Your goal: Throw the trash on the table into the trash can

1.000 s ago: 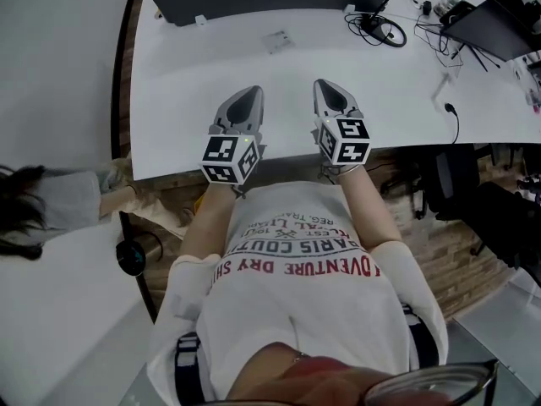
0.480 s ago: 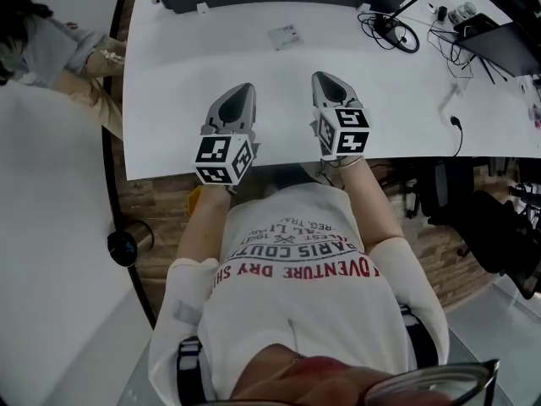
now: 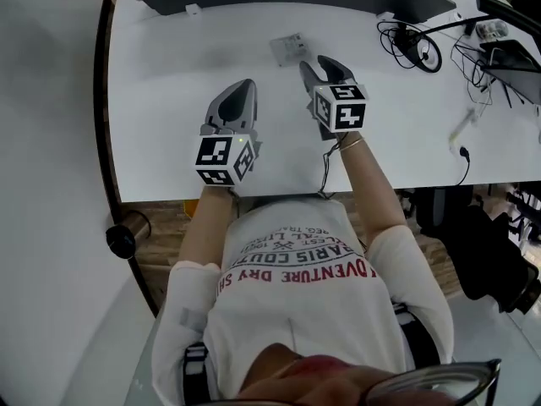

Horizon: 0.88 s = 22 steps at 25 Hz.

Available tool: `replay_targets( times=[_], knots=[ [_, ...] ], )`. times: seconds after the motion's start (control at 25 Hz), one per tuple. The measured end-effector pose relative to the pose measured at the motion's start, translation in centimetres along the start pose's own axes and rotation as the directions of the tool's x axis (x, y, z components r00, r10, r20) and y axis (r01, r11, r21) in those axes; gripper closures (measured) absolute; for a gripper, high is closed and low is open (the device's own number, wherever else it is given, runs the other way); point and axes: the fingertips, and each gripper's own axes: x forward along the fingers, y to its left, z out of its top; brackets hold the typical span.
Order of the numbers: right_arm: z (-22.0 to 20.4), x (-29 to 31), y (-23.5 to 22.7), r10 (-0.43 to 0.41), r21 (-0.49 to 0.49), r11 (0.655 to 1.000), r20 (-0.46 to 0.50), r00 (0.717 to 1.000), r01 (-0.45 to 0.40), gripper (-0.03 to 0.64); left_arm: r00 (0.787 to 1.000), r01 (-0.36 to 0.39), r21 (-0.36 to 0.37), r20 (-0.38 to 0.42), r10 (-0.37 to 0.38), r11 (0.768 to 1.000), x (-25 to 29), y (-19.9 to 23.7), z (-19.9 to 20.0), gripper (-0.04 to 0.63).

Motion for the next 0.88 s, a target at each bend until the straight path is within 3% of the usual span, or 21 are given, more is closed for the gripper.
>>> replay_targets(
  times=[0.32, 0.64, 0.76, 0.88],
  knots=[
    [-2.6, 9.8, -4.2, 0.003, 0.008, 1.000, -0.128, 0.992, -0.002, 0.426, 0.998, -0.031, -0.024, -0.061, 0.030, 0.999, 6.2, 3.6, -2.0, 0.572],
    [-5.4, 13.6, -5.7, -0.036, -0.040, 0.999, -0.219, 0.975, 0.028, 0.424, 0.991, -0.059, -0.088, -0.124, 0.048, 0.994, 8.7, 5.6, -5.4, 0.572],
    [-5.4, 13.6, -5.8, -0.049, -0.083, 0.996, -0.227, 0.973, 0.031, 0.444, 0.990, -0.062, -0.093, -0.134, 0.049, 0.994, 9.0, 5.4, -5.9, 0.572],
    [-5.8, 13.2, -5.5, -0.013, -0.080, 0.997, -0.248, 0.969, -0.007, 0.543, 0.990, -0.057, -0.087, -0.132, 0.046, 0.995, 9.0, 4.8, -5.7, 0.572]
  ],
)
